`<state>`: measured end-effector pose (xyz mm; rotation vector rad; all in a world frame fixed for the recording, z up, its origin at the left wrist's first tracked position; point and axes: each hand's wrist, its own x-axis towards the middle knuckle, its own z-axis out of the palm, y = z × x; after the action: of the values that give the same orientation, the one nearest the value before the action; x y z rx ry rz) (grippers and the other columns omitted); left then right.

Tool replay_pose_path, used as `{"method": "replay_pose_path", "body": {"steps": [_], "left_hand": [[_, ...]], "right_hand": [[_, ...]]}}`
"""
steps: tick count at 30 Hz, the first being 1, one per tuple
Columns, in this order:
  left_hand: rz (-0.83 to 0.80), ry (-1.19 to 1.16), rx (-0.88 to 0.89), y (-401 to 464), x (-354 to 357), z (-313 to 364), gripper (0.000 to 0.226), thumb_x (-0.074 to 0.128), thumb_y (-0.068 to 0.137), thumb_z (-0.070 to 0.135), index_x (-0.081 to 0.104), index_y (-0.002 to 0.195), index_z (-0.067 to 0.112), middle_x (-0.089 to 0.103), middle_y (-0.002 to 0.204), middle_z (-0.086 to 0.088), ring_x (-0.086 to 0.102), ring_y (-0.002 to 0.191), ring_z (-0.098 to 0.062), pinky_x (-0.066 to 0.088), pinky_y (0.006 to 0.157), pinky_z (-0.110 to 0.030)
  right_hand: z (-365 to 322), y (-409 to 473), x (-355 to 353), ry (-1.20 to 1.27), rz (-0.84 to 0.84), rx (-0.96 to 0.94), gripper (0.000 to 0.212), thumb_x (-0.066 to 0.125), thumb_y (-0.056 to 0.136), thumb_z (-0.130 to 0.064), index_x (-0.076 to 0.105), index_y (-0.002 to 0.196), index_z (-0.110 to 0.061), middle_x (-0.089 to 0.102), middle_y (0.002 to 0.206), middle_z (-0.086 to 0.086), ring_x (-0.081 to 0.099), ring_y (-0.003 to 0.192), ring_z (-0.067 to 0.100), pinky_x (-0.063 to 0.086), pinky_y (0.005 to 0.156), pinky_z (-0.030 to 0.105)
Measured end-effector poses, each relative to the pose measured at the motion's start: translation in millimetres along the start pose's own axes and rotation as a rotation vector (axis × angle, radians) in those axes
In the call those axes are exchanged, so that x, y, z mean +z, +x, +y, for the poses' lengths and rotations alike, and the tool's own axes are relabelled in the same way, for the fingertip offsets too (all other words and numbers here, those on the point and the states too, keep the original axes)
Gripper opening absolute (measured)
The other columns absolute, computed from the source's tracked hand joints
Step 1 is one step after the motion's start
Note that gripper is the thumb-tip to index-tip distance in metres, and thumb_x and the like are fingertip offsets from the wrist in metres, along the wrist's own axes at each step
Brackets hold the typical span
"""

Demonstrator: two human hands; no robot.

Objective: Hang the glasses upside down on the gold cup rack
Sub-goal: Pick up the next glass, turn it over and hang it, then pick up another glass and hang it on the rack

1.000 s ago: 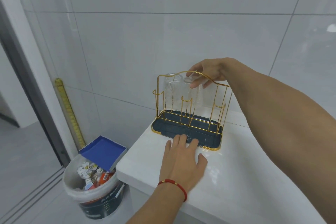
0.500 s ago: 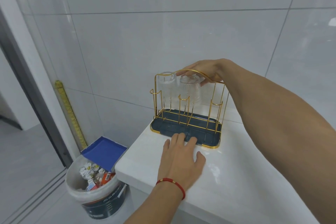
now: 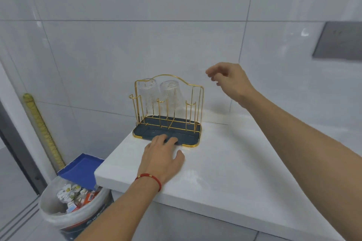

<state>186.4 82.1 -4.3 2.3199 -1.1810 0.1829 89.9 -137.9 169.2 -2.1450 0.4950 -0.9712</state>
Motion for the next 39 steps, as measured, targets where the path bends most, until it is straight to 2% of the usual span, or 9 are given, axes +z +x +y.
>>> {"method": "replay_pose_path", "body": {"steps": [5, 9, 14, 20, 23, 25, 34, 37, 39], "left_hand": [[0.011, 0.025, 0.115, -9, -9, 7, 0.041, 0.053, 0.089, 0.038, 0.062, 0.126, 0.023, 0.060, 0.129, 0.000, 0.048, 0.125, -0.022, 0.040, 0.104, -0.042], [0.015, -0.054, 0.175, -10, 3, 48, 0.037, 0.057, 0.090, 0.037, 0.066, 0.122, 0.022, 0.063, 0.129, -0.002, 0.049, 0.124, -0.024, 0.040, 0.103, -0.045], [-0.062, -0.247, 0.361, -10, 51, 171, 0.038, 0.060, 0.092, 0.032, 0.062, 0.128, 0.024, 0.055, 0.140, -0.001, 0.040, 0.135, -0.021, 0.033, 0.110, -0.039], [-0.131, -0.260, 0.524, -28, 94, 240, 0.042, 0.055, 0.093, 0.030, 0.056, 0.134, 0.022, 0.050, 0.144, -0.003, 0.036, 0.137, -0.020, 0.030, 0.112, -0.033], [-0.106, -0.271, 0.512, -27, 98, 238, 0.041, 0.057, 0.092, 0.031, 0.058, 0.132, 0.020, 0.053, 0.142, -0.004, 0.038, 0.135, -0.021, 0.031, 0.111, -0.034], [-0.097, -0.254, 0.529, -28, 99, 237, 0.041, 0.058, 0.091, 0.030, 0.059, 0.130, 0.019, 0.054, 0.139, -0.003, 0.039, 0.133, -0.020, 0.033, 0.109, -0.034], [-0.108, -0.281, 0.502, -28, 99, 237, 0.043, 0.058, 0.089, 0.030, 0.056, 0.130, 0.017, 0.057, 0.134, 0.002, 0.041, 0.129, -0.016, 0.039, 0.105, -0.034], [-0.114, -0.319, 0.477, -30, 98, 237, 0.045, 0.058, 0.088, 0.033, 0.054, 0.131, 0.019, 0.056, 0.134, 0.004, 0.039, 0.131, -0.013, 0.039, 0.104, -0.032], [-0.124, -0.356, 0.473, -30, 96, 237, 0.046, 0.058, 0.088, 0.037, 0.052, 0.132, 0.022, 0.055, 0.134, 0.008, 0.036, 0.131, -0.008, 0.036, 0.103, -0.028]], "right_hand": [[61, -120, -58, -0.209, 0.045, 0.142, 0.032, 0.054, 0.092, 0.002, 0.077, 0.104, -0.017, 0.075, 0.101, -0.002, 0.068, 0.094, 0.016, 0.050, 0.079, 0.013], [111, -195, -114, -0.341, 0.155, 0.349, 0.030, 0.057, 0.091, 0.000, 0.073, 0.112, -0.013, 0.072, 0.108, 0.001, 0.064, 0.090, 0.019, 0.054, 0.090, 0.034], [143, -243, -172, -0.298, 0.588, 0.545, 0.026, 0.066, 0.091, -0.013, 0.067, 0.117, -0.011, 0.066, 0.116, 0.009, 0.062, 0.107, 0.028, 0.046, 0.085, 0.033], [165, -266, -199, -0.285, 0.988, 0.693, 0.062, 0.074, 0.085, -0.012, 0.041, 0.137, -0.006, 0.040, 0.142, 0.021, 0.040, 0.127, 0.041, 0.039, 0.107, 0.046], [175, -258, -206, -0.188, 1.025, 0.649, 0.085, 0.076, 0.085, -0.010, 0.025, 0.153, -0.008, 0.031, 0.154, 0.022, 0.036, 0.134, 0.041, 0.038, 0.110, 0.048], [182, -250, -209, -0.172, 1.046, 0.669, 0.088, 0.077, 0.086, -0.013, 0.022, 0.155, -0.008, 0.036, 0.154, 0.025, 0.039, 0.135, 0.044, 0.038, 0.112, 0.051], [198, -239, -212, -0.448, 0.987, 0.802, 0.087, 0.086, 0.076, -0.041, 0.045, 0.137, 0.004, 0.048, 0.140, 0.026, 0.045, 0.126, 0.045, 0.034, 0.109, 0.048], [183, -243, -206, -0.452, 0.936, 0.755, 0.086, 0.088, 0.070, -0.043, 0.047, 0.134, -0.002, 0.052, 0.137, 0.022, 0.047, 0.127, 0.044, 0.039, 0.107, 0.052], [169, -247, -196, -0.390, 0.846, 0.623, 0.083, 0.087, 0.069, -0.043, 0.046, 0.132, -0.008, 0.057, 0.129, 0.014, 0.051, 0.123, 0.039, 0.041, 0.107, 0.054]]}}
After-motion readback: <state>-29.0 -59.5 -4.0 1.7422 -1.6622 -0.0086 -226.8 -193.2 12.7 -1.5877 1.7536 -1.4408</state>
